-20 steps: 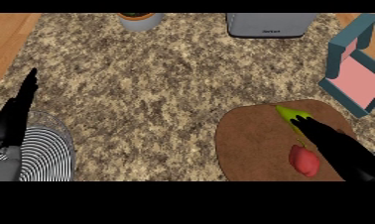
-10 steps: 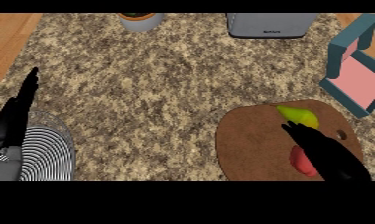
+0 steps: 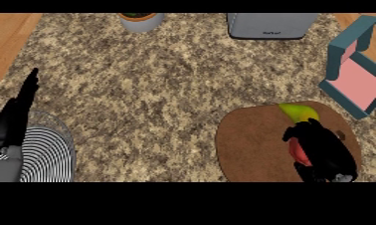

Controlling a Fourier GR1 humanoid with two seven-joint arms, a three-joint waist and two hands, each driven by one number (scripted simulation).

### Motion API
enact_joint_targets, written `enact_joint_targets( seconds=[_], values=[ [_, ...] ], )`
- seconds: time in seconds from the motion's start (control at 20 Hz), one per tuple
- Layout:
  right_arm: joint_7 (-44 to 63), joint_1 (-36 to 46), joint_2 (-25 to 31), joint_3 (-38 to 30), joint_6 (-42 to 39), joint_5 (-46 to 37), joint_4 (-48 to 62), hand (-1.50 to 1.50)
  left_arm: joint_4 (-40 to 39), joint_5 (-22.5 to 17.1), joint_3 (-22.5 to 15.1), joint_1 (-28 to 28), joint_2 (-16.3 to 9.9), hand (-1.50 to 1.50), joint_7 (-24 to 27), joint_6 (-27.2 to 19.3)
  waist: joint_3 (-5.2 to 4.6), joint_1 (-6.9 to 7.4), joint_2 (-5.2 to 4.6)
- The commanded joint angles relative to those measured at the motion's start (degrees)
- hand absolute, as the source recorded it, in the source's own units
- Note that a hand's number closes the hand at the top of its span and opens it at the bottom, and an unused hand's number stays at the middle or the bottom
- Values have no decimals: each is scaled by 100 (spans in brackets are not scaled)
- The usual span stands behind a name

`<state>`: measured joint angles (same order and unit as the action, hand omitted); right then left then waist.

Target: Pick the bell pepper from the cutting board and place it in the cardboard box

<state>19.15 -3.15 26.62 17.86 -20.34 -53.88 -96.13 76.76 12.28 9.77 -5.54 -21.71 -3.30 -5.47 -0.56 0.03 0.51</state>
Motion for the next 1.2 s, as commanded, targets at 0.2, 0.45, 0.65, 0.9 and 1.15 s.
enact_joint_targets(
  seconds=[0.2,0.45,0.65,0.9,1.15],
  values=[
    [-420,116,-119,-57,968,-894,559,150,-607,13,188,-224,87,0,389,52,55,-19,-54],
    [-1227,426,583,-968,1539,-624,722,150,103,-61,146,156,65,0,70,207,60,13,-49],
    [-2558,111,1487,-2456,1923,704,1502,150,142,19,197,239,103,0,26,-14,123,-204,-55],
    [-3857,349,2186,-3568,2075,1504,2728,150,83,29,178,247,138,0,206,-23,130,-109,-114],
    [-5658,696,2748,-4530,2253,2397,3515,150,90,48,111,129,116,0,58,56,125,-131,-79]
  ],
)
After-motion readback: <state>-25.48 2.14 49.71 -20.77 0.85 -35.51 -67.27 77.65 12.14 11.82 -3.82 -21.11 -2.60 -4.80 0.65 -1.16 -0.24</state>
